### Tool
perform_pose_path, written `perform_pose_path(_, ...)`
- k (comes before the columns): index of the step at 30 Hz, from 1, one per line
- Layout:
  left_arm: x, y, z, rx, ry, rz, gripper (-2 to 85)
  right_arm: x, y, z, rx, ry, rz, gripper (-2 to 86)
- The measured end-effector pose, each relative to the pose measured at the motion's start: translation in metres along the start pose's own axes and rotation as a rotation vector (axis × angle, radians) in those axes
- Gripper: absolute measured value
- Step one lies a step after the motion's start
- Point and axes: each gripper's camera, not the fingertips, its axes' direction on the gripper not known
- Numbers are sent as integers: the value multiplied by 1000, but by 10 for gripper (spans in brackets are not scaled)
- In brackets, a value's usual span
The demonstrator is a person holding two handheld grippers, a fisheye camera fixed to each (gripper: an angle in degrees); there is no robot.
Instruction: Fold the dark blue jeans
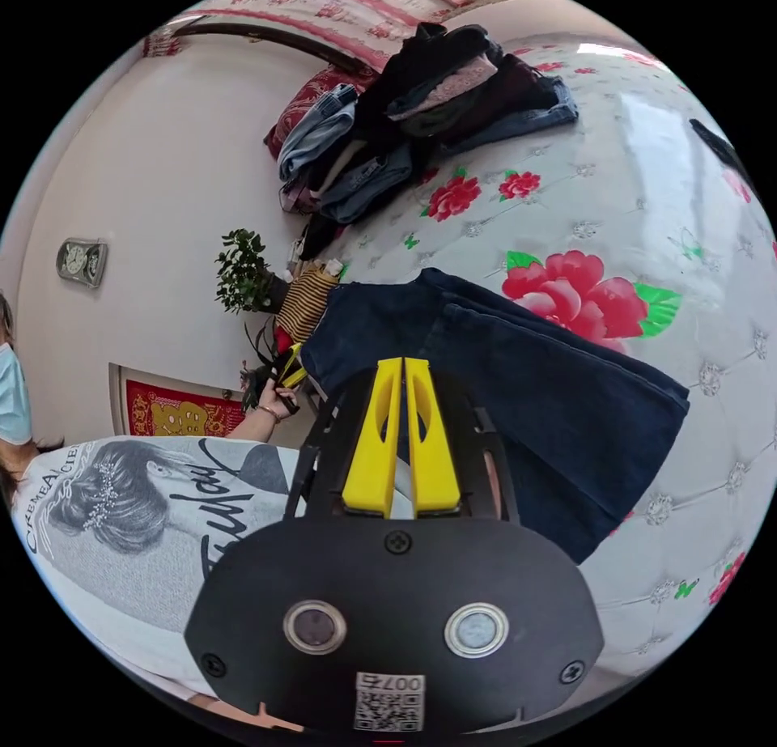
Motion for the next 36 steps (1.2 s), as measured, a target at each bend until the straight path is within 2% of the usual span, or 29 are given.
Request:
perform_pose_path(3, -9, -26, 20, 4, 68, -11, 155, -3, 2, 8, -20, -10, 20, -3)
perform_pose_path(5, -9, -37, 34, -15, 52, -5, 132, -1, 8, 7, -8, -16, 55, -3)
perform_pose_path(7, -12, -46, 55, -74, 49, -29, 68, 1, 12, 3, 10, -20, 80, -3)
perform_pose_path(8, -12, -46, 57, -81, 66, -39, 63, 2, 14, -1, 24, -17, 96, -3)
perform_pose_path(11, 11, -41, 59, -37, 191, 11, 51, 3, 21, -16, 74, 4, 121, -3)
perform_pose_path(14, 75, -27, 64, -69, 266, 177, 50, 5, 30, -34, 125, 22, 149, -3)
perform_pose_path(17, 171, 4, 89, -182, 326, 389, 49, 12, 43, -57, 189, 43, 182, -3)
perform_pose_path(20, 284, 64, 124, -327, 405, 645, 50, 20, 62, -87, 278, 65, 218, -3)
perform_pose_path(22, 363, 135, 163, -472, 469, 821, 54, 25, 77, -106, 336, 83, 242, -2)
perform_pose_path(26, 434, 282, 251, -794, 551, 1044, 86, 43, 118, -139, 459, 95, 333, 1)
perform_pose_path(28, 429, 368, 312, -1070, 525, 1065, 113, 53, 136, -147, 496, 81, 386, 5)
perform_pose_path(30, 412, 394, 338, -1152, 473, 1026, 119, 60, 153, -152, 519, 60, 425, 15)
perform_pose_path(32, 392, 387, 346, -1113, 422, 1012, 119, 69, 170, -153, 528, 22, 457, 34)
perform_pose_path(36, 327, 318, 343, -901, 158, 895, 122, 85, 178, -141, 482, -57, 496, 66)
